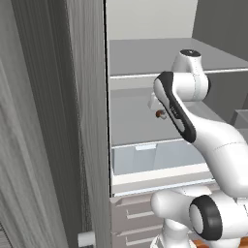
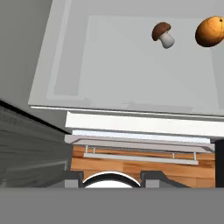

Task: Pick mushroom from the fridge and place it on the plate on the counter.

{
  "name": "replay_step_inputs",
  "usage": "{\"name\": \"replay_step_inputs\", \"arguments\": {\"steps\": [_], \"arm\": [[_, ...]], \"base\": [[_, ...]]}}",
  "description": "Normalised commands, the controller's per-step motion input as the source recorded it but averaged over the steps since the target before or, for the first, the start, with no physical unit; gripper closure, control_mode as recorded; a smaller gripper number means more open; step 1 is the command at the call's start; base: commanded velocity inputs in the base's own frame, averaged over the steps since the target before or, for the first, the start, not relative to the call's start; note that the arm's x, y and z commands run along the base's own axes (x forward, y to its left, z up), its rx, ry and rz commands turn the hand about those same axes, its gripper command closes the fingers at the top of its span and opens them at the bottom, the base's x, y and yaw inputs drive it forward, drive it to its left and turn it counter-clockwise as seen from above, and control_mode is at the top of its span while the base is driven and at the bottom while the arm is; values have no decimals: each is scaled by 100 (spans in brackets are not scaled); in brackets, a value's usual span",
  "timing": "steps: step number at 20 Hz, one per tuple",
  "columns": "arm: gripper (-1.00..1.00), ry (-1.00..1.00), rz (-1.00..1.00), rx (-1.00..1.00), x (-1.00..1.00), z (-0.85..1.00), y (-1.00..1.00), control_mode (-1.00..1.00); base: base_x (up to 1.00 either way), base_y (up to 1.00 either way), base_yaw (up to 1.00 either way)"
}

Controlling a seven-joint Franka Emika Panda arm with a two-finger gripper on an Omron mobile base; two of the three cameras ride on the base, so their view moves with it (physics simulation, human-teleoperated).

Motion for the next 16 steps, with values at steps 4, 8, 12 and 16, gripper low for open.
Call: {"name": "replay_step_inputs", "arguments": {"steps": [4, 8, 12, 16], "arm": [[-100, -1, 0, 1, -10, -1, -7, -100], [-100, 0, -1, 0, 1, -67, -4, -100], [-100, -3, 0, -6, 10, -73, 0, -100], [-100, -7, 0, -3, 26, -42, -21, -100]], "base": [[0, 0, 0], [0, 0, 0], [0, 0, 0], [0, 0, 0]]}}
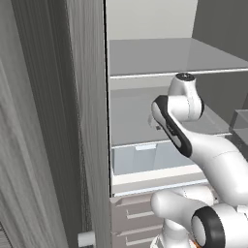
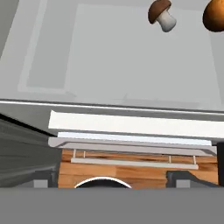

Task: Pick mushroom from the fridge and place it on the plate on the counter.

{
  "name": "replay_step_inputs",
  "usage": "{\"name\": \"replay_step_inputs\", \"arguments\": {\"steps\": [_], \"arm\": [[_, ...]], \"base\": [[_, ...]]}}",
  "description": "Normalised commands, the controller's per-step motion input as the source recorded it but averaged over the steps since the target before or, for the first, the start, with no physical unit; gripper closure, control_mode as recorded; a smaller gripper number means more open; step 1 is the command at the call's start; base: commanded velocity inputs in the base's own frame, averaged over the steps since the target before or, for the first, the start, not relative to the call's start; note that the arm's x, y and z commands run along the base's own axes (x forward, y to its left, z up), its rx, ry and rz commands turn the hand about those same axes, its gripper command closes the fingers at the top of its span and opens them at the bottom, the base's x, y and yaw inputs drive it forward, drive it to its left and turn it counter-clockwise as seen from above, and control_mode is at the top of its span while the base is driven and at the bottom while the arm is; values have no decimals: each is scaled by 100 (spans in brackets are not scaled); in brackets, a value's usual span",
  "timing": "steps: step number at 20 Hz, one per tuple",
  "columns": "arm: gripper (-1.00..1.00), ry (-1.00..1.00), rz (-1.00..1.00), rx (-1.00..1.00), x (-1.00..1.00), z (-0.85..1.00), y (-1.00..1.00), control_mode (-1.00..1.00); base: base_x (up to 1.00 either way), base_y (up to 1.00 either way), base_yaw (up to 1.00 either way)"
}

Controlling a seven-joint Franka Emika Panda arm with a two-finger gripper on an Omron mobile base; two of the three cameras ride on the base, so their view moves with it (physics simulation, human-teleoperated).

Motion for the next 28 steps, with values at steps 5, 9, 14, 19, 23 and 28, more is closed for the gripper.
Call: {"name": "replay_step_inputs", "arguments": {"steps": [5, 9, 14, 19, 23, 28], "arm": [[-100, -22, -1, 0, 45, -8, -44, -100], [-100, -30, 0, 0, 40, -2, -20, -100], [-100, -9, 0, 0, 41, 0, -2, -100], [-100, 2, 0, 0, 23, 0, -8, -100], [-100, 3, 0, 0, 28, 11, -18, -100], [-100, 0, 0, 0, 39, 0, -20, -100]], "base": [[0, 0, 0], [0, 0, 0], [0, 0, 0], [0, 0, 0], [0, 0, 0], [0, 0, 0]]}}
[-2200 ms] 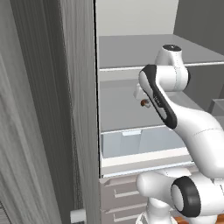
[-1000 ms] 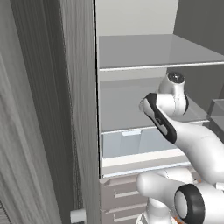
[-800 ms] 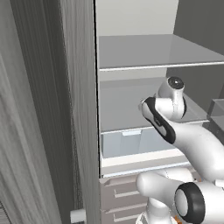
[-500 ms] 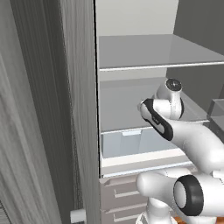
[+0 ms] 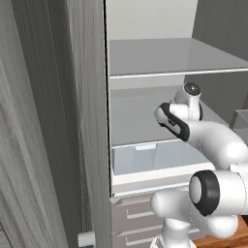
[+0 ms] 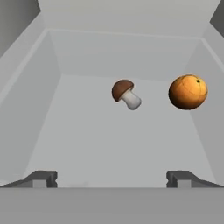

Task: Pick mushroom from the fridge and place it on the plate on the counter.

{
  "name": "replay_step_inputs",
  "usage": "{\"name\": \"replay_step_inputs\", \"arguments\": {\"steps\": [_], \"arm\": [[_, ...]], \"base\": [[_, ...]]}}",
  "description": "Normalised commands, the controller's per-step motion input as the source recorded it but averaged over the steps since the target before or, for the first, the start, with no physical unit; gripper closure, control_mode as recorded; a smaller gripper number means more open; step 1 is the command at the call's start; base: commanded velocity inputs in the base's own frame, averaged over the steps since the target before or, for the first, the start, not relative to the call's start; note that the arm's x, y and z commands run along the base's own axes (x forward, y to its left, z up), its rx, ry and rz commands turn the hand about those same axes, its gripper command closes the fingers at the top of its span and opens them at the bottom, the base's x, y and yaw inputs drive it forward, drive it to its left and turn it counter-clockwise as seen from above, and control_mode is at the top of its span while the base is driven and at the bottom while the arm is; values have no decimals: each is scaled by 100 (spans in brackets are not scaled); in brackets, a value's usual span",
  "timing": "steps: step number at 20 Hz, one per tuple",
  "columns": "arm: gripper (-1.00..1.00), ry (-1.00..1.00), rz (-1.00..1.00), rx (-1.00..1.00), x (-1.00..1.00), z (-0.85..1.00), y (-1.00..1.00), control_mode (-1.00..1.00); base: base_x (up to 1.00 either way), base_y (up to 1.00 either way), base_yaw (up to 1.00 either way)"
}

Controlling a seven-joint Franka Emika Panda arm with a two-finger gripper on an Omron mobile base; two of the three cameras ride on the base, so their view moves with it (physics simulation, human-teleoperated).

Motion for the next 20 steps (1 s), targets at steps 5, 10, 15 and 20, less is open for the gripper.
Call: {"name": "replay_step_inputs", "arguments": {"steps": [5, 10, 15, 20], "arm": [[-100, 4, 0, -1, 37, 0, -10, -100], [-100, 6, 0, -1, 39, -2, -2, -100], [-100, 0, 0, 0, 30, -17, -9, -100], [-100, 0, 0, 0, 22, -29, -14, -100]], "base": [[0, 0, 0], [0, 0, 0], [0, 0, 0], [0, 0, 0]]}}
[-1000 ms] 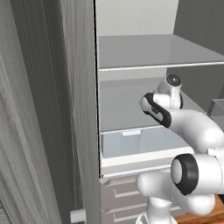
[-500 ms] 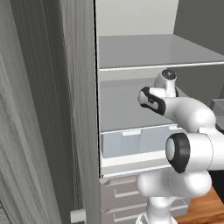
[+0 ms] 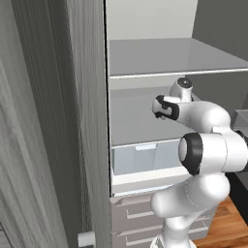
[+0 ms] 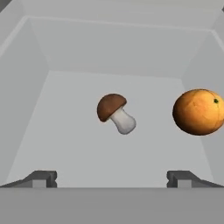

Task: Pick mushroom from the fridge and place it on the plate on the counter.

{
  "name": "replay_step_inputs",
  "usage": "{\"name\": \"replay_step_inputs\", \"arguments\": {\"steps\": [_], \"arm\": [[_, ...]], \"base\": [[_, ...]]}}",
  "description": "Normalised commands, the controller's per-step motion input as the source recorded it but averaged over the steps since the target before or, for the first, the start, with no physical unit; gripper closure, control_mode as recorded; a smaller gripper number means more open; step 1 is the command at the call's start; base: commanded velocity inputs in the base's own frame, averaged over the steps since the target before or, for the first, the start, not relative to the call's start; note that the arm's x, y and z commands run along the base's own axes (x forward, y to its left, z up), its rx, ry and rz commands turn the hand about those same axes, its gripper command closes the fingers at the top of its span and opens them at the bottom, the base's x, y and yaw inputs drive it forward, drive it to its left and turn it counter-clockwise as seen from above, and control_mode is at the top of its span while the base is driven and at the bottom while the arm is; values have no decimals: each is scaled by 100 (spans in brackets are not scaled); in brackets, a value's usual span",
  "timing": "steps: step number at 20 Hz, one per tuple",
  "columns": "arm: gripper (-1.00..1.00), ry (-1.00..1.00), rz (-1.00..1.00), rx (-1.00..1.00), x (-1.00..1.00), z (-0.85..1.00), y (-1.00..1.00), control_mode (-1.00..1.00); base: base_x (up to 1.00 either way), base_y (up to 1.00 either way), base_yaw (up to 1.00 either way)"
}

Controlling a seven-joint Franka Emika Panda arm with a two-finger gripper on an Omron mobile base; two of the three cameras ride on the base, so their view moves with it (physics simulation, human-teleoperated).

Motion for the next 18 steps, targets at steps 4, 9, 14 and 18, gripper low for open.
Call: {"name": "replay_step_inputs", "arguments": {"steps": [4, 9, 14, 18], "arm": [[-100, 0, 0, 0, 18, -6, -2, -100], [-100, 0, 0, 0, 19, 0, 0, -100], [-100, 3, 0, 0, 23, -8, 0, -100], [-100, 5, 0, 0, 39, -13, 0, -100]], "base": [[0, 0, 0], [0, 0, 0], [0, 0, 0], [0, 0, 0]]}}
